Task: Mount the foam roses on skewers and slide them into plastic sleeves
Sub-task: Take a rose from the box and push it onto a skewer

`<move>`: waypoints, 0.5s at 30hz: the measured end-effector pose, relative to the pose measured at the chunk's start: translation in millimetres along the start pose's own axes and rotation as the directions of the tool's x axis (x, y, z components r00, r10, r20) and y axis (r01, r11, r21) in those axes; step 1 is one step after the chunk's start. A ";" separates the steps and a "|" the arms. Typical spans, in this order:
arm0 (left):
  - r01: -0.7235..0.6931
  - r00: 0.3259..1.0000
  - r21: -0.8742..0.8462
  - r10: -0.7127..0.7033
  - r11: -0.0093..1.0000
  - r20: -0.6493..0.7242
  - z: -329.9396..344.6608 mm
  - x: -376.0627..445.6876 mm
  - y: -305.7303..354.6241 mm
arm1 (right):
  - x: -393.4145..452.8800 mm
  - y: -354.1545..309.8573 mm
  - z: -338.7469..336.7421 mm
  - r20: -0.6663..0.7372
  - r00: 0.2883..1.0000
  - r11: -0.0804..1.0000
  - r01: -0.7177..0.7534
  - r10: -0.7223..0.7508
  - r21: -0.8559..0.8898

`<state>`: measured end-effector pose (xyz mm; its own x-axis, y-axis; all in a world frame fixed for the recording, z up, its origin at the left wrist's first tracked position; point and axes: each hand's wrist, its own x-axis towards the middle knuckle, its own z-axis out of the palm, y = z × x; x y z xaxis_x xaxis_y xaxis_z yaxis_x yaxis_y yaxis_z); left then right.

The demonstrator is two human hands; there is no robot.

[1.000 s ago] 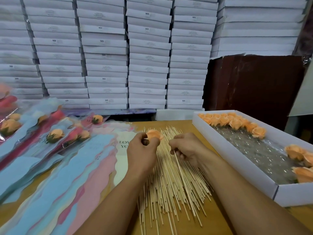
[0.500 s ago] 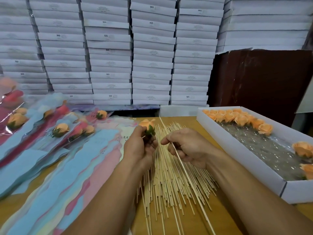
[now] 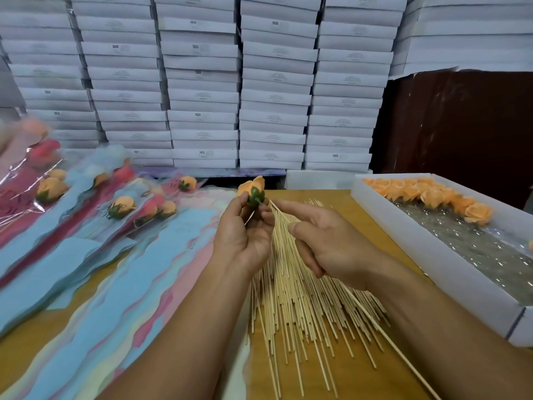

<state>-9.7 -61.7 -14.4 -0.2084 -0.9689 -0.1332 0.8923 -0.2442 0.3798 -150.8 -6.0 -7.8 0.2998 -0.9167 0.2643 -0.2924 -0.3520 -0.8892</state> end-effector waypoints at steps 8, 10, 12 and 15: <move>-0.004 1.000 0.035 0.004 0.999 -0.011 0.6 -0.7 -0.4 | -1.6 -1.0 4.9 0.034 0.999 0.989 0.026 -0.021 -0.147; -0.003 1.000 0.034 0.004 0.999 -0.011 0.5 -0.5 -0.8 | -1.9 -1.6 4.8 0.037 0.999 0.989 0.019 -0.014 -0.145; -0.009 1.000 0.029 0.009 1.000 -0.018 0.5 -0.3 -1.1 | -2.2 -2.1 5.2 0.043 0.999 0.989 0.013 -0.007 -0.146; -0.020 0.999 0.029 0.021 0.999 -0.025 0.1 0.1 -1.6 | -2.4 -3.3 5.8 0.047 0.999 0.988 0.005 0.002 -0.154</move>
<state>-11.3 -61.4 -14.9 -0.1796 -0.9726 -0.1477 0.8845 -0.2254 0.4086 -145.3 -1.5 -7.7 0.3414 -0.9075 0.2446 -0.4270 -0.3816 -0.8198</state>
